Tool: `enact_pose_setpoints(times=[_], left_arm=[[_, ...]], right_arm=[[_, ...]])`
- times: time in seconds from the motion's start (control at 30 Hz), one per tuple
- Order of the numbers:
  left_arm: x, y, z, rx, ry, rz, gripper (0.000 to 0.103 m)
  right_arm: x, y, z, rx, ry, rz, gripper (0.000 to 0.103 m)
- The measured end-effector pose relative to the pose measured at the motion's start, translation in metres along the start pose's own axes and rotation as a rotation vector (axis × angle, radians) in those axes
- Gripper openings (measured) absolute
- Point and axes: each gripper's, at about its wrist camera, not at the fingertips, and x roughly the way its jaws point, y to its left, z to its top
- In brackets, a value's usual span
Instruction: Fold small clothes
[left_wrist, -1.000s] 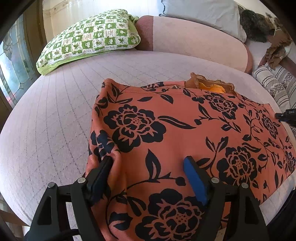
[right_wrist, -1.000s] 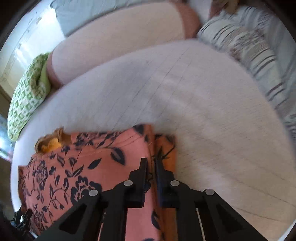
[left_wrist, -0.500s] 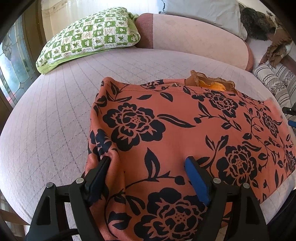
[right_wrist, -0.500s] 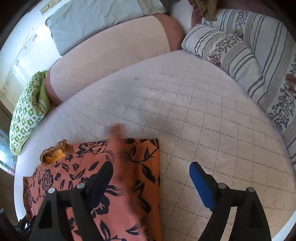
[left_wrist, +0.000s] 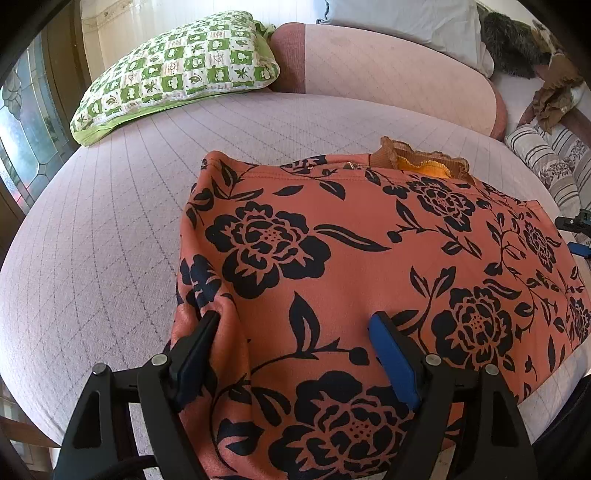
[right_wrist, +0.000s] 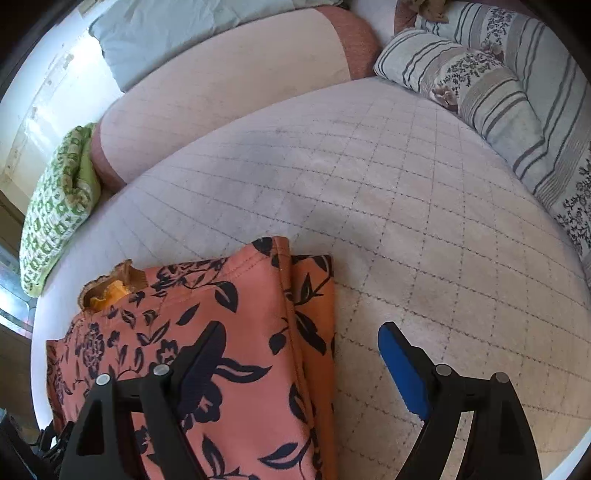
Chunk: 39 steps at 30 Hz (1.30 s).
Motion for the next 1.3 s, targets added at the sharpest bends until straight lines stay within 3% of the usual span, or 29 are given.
enact_pose_setpoints(times=[0.2,0.23,0.33,0.4,0.47,0.6,0.67,0.7,0.73,0.8,0.9,0.97,1.0,1.03,1.17,1.2,1.27,1.3], left_arm=[[0.001,0.001,0.0,0.004,0.001,-0.002,0.082],[0.001,0.001,0.0,0.005,0.002,-0.004,0.083],[0.002,0.002,-0.001,0.006,-0.001,-0.009,0.083],[0.003,0.001,-0.001,0.01,-0.003,-0.008,0.084],[0.003,0.0,-0.002,0.016,-0.004,-0.003,0.085],[0.0,0.003,0.001,0.011,0.01,-0.02,0.085],[-0.01,0.01,0.005,-0.014,-0.019,-0.038,0.085],[-0.015,0.012,0.007,-0.024,-0.039,-0.033,0.085],[-0.02,0.017,0.009,-0.038,-0.06,-0.025,0.085],[-0.023,0.023,0.012,-0.06,-0.08,-0.029,0.085],[-0.011,0.027,0.011,-0.061,-0.036,-0.026,0.085],[0.001,0.027,0.006,-0.056,0.005,-0.019,0.085],[0.003,0.027,0.003,-0.048,0.004,-0.018,0.085],[0.0,0.026,0.002,-0.044,-0.009,-0.019,0.085],[-0.02,0.039,0.012,-0.075,-0.085,-0.069,0.085],[-0.027,0.046,0.017,-0.088,-0.112,-0.071,0.085],[-0.033,0.067,0.033,-0.118,-0.128,-0.096,0.085],[-0.03,0.078,0.041,-0.139,-0.121,-0.101,0.085]], right_arm=[[0.024,0.007,-0.002,-0.041,0.088,0.009,0.085],[0.027,0.009,-0.003,-0.051,0.101,0.025,0.065],[0.024,0.017,-0.002,-0.069,0.113,0.055,0.019],[0.013,0.022,-0.001,-0.088,0.064,0.017,0.017],[0.028,0.006,-0.005,-0.025,0.106,0.035,0.017],[0.023,-0.005,-0.004,0.013,0.086,0.131,0.025],[0.015,-0.013,0.001,0.039,0.083,0.133,0.036],[0.007,-0.016,0.005,0.045,0.055,0.128,0.052],[0.001,-0.017,0.008,0.046,0.028,0.124,0.074],[-0.007,-0.016,0.016,0.043,-0.023,0.114,0.08],[0.012,-0.014,0.025,0.052,0.022,0.112,0.08],[0.041,-0.019,0.02,0.123,0.121,0.158,0.07],[0.039,-0.016,0.019,0.106,0.103,0.161,0.025],[0.036,-0.01,0.019,0.079,0.102,0.191,0.015],[0.043,-0.012,0.017,0.085,0.1,0.128,0.019],[0.04,-0.009,0.018,0.084,0.087,0.127,0.026],[0.033,0.0,0.019,0.037,0.069,0.056,0.052],[0.024,0.007,0.018,0.005,0.03,-0.012,0.072]])
